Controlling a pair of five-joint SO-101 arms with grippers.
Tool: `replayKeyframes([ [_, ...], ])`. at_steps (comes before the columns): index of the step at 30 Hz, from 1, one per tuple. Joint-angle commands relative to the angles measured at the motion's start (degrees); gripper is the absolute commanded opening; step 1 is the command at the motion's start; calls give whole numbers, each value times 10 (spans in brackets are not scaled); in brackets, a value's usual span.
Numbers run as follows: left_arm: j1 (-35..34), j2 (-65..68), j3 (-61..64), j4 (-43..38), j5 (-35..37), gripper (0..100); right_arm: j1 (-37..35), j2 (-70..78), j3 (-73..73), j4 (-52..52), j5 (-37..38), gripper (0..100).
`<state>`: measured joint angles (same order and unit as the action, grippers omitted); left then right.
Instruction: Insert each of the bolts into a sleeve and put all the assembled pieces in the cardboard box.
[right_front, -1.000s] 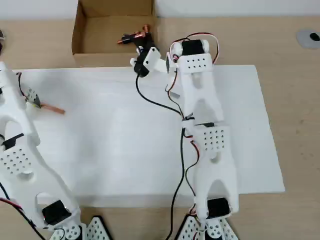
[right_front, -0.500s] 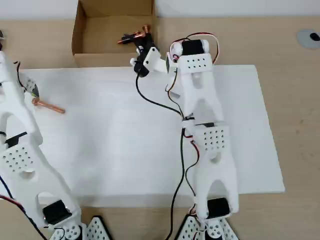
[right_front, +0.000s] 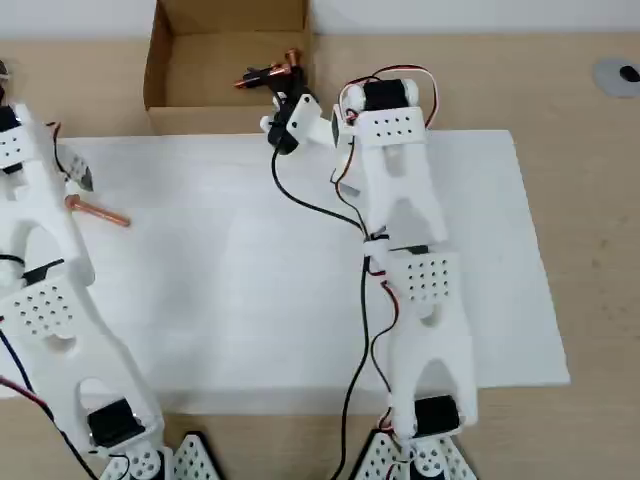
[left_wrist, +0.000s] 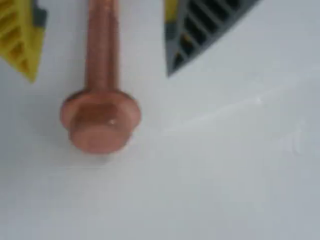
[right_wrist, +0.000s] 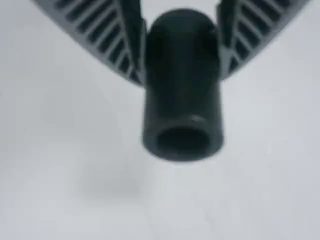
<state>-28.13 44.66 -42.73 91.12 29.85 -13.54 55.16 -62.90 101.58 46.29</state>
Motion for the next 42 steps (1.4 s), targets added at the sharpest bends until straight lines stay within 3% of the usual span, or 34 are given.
replayKeyframes([
  [1, 2, 2, -11, -6, -5, 189, -5, -34, -6, 9, -4, 11],
  [19, 0, 61, -77, -2, -4, 184, -6, -34, -6, 9, -4, 11],
  [33, 3, 58, -90, -1, -38, 16, -6, -34, -7, 9, -4, 11],
  [38, 4, 58, -91, 0, -37, 10, -6, -34, -7, 9, -4, 11],
  [42, 4, 58, -148, 57, -45, 10, -6, -34, -7, 9, -5, 11],
])
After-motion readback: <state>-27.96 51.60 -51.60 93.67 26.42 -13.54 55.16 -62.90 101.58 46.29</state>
